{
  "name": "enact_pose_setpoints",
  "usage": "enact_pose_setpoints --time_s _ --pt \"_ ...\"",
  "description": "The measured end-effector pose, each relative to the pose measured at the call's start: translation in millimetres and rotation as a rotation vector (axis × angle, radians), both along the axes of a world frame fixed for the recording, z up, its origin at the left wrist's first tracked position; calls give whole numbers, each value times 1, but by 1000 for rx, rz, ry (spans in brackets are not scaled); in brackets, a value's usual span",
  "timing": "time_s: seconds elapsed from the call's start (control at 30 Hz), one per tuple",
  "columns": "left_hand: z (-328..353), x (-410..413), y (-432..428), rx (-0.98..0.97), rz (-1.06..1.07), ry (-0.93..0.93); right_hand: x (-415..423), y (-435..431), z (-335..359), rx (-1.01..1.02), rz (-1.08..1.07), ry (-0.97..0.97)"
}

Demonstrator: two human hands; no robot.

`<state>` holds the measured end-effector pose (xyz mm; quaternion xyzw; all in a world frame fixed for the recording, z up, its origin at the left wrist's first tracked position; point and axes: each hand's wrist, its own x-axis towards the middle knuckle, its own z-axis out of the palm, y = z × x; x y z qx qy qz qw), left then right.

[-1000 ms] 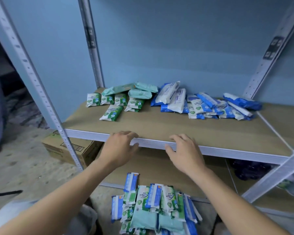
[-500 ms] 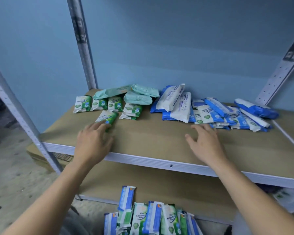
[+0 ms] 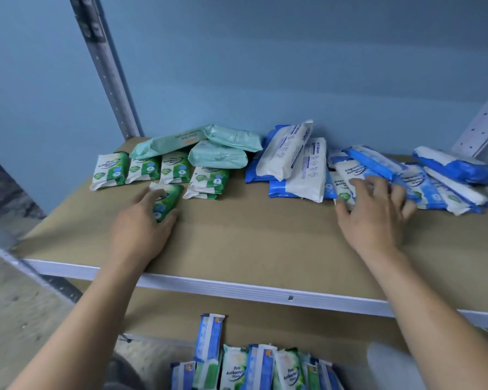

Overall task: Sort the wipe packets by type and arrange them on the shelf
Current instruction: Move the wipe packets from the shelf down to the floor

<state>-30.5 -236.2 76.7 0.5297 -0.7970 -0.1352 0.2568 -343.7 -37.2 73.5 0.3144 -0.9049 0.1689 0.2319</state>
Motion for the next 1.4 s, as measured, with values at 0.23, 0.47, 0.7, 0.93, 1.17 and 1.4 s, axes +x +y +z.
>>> enact_pose_setpoints --time_s 0.23,0.47,0.7,0.93,1.17,1.4 --pt "-7 -17 4 -22 43 34 -11 -6 5 -100 -94 -58" --pt "-7 -15 0 -12 34 65 -20 -6 9 -67 -63 -95" --pt "-4 -9 3 4 17 62 -1 -1 21 -13 -69 -207" --pt "-6 -5 6 26 20 49 9 6 14 41 -16 -296" --pt "-7 3 14 23 -30 23 14 17 12 5 59 -339" --pt "-6 34 50 3 -51 162 56 55 -5 -12 209 -325"
